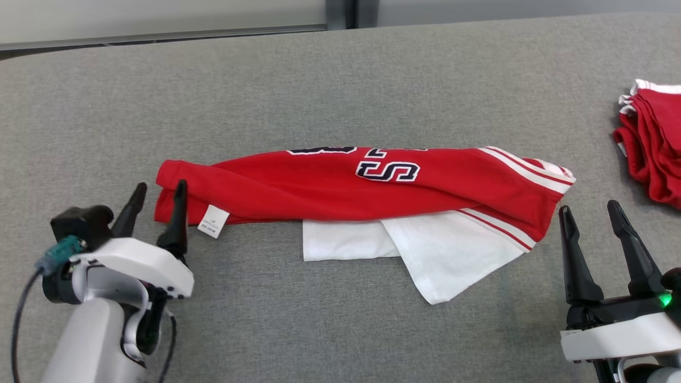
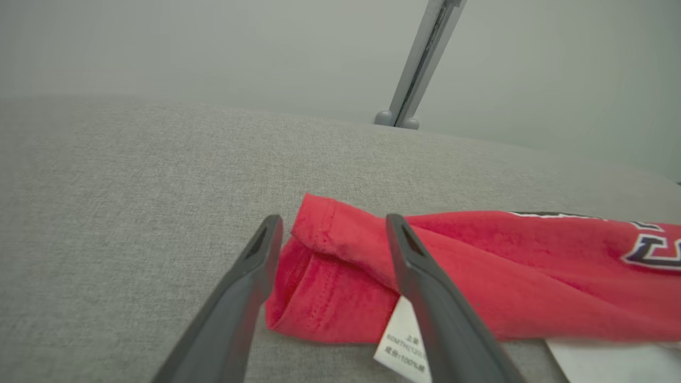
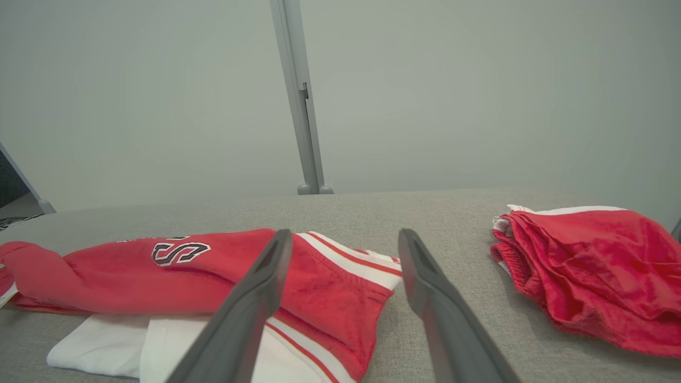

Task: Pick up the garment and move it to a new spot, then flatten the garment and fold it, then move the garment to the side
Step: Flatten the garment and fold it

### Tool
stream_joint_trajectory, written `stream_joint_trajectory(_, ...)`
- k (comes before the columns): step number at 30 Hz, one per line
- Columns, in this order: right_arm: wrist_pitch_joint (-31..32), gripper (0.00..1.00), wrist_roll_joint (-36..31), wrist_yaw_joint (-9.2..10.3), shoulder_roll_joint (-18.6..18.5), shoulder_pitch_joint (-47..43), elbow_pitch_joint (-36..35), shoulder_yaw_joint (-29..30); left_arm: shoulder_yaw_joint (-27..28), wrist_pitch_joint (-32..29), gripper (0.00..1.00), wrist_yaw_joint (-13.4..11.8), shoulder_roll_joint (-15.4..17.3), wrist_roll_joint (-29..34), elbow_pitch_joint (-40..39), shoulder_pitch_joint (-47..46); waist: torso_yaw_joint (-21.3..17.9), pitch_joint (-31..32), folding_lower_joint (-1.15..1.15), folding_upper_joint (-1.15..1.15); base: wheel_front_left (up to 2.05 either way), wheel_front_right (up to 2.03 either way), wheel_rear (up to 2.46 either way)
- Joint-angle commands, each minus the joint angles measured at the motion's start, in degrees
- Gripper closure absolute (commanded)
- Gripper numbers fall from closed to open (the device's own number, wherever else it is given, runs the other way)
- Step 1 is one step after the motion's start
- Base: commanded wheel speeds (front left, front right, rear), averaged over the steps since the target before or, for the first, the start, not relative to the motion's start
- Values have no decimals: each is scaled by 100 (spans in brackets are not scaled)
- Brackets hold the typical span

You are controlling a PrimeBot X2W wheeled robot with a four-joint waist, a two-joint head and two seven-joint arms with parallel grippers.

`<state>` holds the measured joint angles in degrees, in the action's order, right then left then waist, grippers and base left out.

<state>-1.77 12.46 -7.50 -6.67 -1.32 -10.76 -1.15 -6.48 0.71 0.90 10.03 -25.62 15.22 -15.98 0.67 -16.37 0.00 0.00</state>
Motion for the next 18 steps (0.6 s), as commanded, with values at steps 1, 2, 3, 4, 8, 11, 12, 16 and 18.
stream_joint_trajectory(1, -74, 0, 27, 2, 14, 61, 29, -6, 84, -33, 0, 125, 80, -139, 266, -243, -112, -96, 0, 0, 0, 0, 0)
stream_joint_trajectory(2, -91, 0, 37, 2, 22, 72, 51, 5, 126, -68, 0, 172, 101, -236, 415, -323, -138, -111, 0, 0, 0, 0, 0)
stream_joint_trajectory(3, -118, 0, 41, 2, 30, 82, 73, 20, 155, -99, 0, 214, 131, -285, 546, -404, -157, -127, 0, 0, 0, 0, 0)
stream_joint_trajectory(4, -130, 0, 45, 2, 38, 92, 97, 20, 181, -100, 0, 257, 137, -369, 660, -477, -172, -133, 0, 0, 0, 0, 0)
stream_joint_trajectory(8, -186, 0, 52, 2, 60, 114, 148, 10, 217, -109, 0, 400, 171, -544, 980, -648, -218, -164, 0, 0, 0, 0, 0)
stream_joint_trajectory(11, -222, 0, 54, 2, 63, 153, 161, 22, 168, -98, 100, 503, 214, -674, 1142, -759, -229, -213, 0, 0, 0, 0, 0)
stream_joint_trajectory(12, -234, 0, 62, 2, 63, 151, 162, 35, 159, -87, 100, 518, 209, -723, 1171, -778, -226, -223, 0, 0, 0, 0, 0)
stream_joint_trajectory(16, -240, 0, 83, 2, 58, 185, 160, 73, 99, 76, 100, 554, 262, -652, 1213, -865, -213, -267, 0, 0, 0, 0, 0)
stream_joint_trajectory(18, -245, 0, 96, 2, 61, 195, 160, 90, 71, 187, 100, 550, 316, -577, 1243, -874, -204, -278, 0, 0, 0, 0, 0)
